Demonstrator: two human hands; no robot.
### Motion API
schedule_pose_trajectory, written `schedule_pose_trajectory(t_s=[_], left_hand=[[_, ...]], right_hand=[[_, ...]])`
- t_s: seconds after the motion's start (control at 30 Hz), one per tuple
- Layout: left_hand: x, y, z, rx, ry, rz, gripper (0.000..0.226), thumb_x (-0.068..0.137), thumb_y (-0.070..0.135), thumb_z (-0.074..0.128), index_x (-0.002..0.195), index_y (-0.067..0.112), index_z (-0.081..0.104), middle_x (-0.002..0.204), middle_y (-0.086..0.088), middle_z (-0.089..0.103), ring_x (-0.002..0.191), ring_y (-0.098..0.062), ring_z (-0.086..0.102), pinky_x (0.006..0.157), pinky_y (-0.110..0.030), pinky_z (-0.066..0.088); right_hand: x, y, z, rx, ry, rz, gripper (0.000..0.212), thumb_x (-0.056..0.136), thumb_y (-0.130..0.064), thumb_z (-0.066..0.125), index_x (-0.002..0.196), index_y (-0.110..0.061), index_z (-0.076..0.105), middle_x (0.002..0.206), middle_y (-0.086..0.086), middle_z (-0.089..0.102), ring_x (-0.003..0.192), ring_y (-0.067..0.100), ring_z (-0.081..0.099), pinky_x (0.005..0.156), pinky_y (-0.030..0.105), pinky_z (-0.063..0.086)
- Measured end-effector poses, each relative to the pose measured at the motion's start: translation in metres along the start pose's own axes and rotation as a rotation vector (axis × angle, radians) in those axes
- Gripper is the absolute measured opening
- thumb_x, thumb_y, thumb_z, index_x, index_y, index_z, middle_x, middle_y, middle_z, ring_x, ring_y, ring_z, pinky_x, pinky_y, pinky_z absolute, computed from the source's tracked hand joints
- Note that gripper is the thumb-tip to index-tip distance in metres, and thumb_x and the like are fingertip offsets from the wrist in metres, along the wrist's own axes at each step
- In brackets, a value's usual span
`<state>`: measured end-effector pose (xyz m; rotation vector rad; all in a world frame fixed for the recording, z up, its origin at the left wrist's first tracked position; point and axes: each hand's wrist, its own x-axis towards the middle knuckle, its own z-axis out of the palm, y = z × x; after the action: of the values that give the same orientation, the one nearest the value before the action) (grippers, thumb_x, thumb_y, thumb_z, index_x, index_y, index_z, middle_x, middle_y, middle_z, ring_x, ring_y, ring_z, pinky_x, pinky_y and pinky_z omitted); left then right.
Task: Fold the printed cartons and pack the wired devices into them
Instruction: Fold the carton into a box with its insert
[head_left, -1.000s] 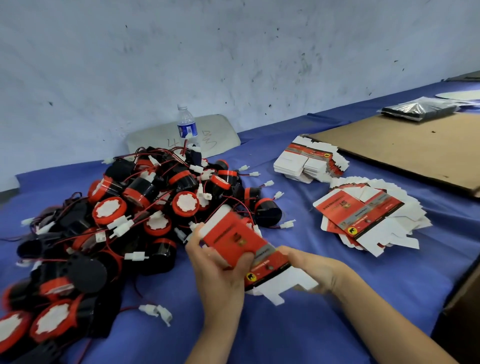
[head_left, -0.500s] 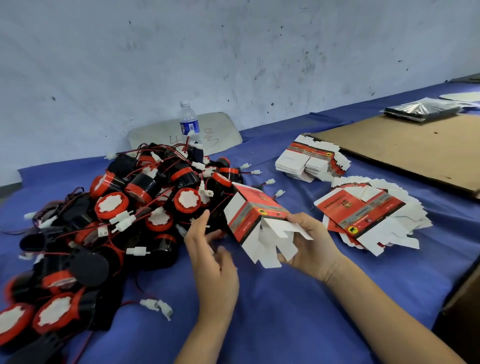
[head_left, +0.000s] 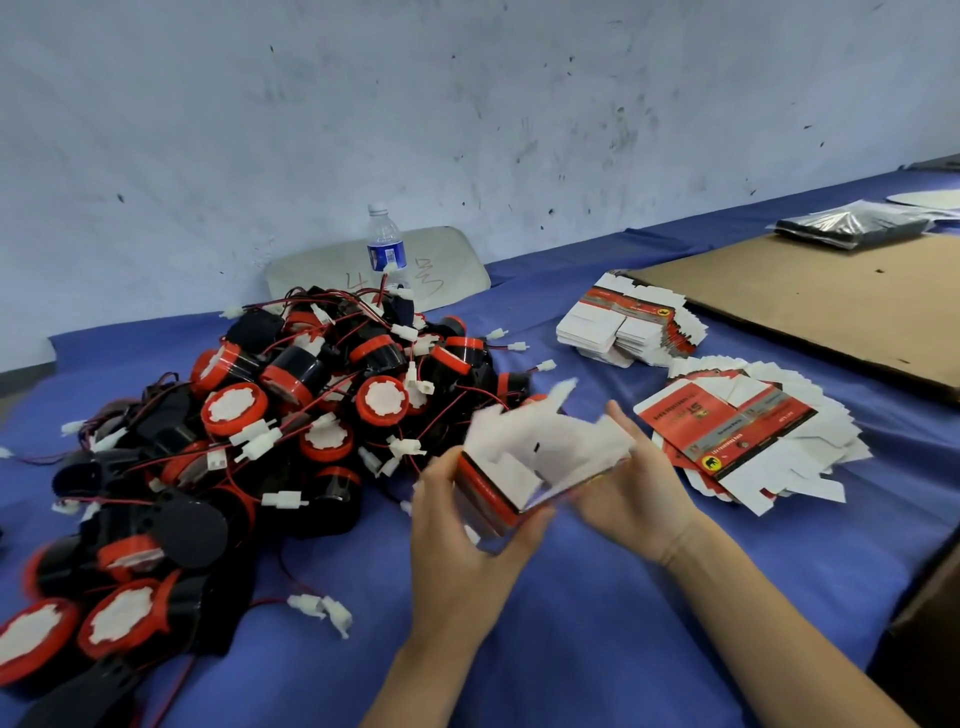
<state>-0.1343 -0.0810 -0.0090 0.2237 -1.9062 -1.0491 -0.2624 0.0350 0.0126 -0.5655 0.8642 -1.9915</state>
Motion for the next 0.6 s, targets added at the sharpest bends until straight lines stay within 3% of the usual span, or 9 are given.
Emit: schedule_pose_trajectory(t_s=[0.07,0.27,0.37,0.47,0.6], left_hand=[[-0.0028,0.002,-0.0004,-0.144,-0.016,-0.089,0.067,0.063,0.056,0.075,0.121,0.056,0.042,0.117,0.022,0.062,0.108,-0.003,0.062,0.078,-0.02,0.054],[-0.0035,0.0053,0.0029,-0.302,-0.111,-0.21,0.081,0.069,0.054,0.072,0.137,0.062,0.028,0.116,0.024,0.063,0.104,-0.002,0.065,0.071,-0.015,0.053],[-0.0025,0.0048,0.0036,-0.344,-0.161,-0.274,0.082,0.069,0.053,0.07,0.134,0.07,0.022,0.118,0.027,0.061,0.105,-0.005,0.065,0.081,-0.03,0.057],[-0.0019,0.0029,0.0037,-0.348,-0.199,-0.295,0.085,0.071,0.051,0.071,0.138,0.065,0.022,0.12,0.026,0.061,0.109,-0.007,0.064,0.087,-0.043,0.056],[-0.0011,0.0005,0.0043,-0.377,-0.19,-0.293,0.076,0.072,0.043,0.076,0.134,0.055,0.035,0.122,0.016,0.062,0.112,-0.011,0.063,0.086,-0.045,0.057]], right_hand=[[-0.002,-0.0008,0.0018,-0.06,-0.059,-0.034,0.072,0.064,-0.065,0.075,0.115,-0.014,0.071,0.121,0.009,0.067,0.112,0.024,0.063,0.091,0.035,0.052],[-0.005,0.0032,0.0077,-0.311,-0.062,-0.073,0.093,0.055,-0.065,0.083,0.128,-0.017,0.051,0.114,0.005,0.07,0.102,0.021,0.068,0.079,0.032,0.055],[-0.0032,0.0064,0.0067,-0.334,-0.02,-0.098,0.086,0.054,-0.054,0.088,0.127,-0.027,0.052,0.114,0.004,0.07,0.099,0.022,0.069,0.075,0.031,0.056],[-0.0014,0.0076,0.0043,-0.329,-0.001,-0.143,0.069,0.056,-0.053,0.087,0.118,-0.039,0.061,0.114,0.001,0.07,0.1,0.023,0.069,0.074,0.032,0.056],[0.0,0.0079,0.0008,-0.328,0.01,-0.162,0.061,0.061,-0.052,0.085,0.115,-0.031,0.063,0.111,0.007,0.069,0.097,0.025,0.069,0.073,0.033,0.056]])
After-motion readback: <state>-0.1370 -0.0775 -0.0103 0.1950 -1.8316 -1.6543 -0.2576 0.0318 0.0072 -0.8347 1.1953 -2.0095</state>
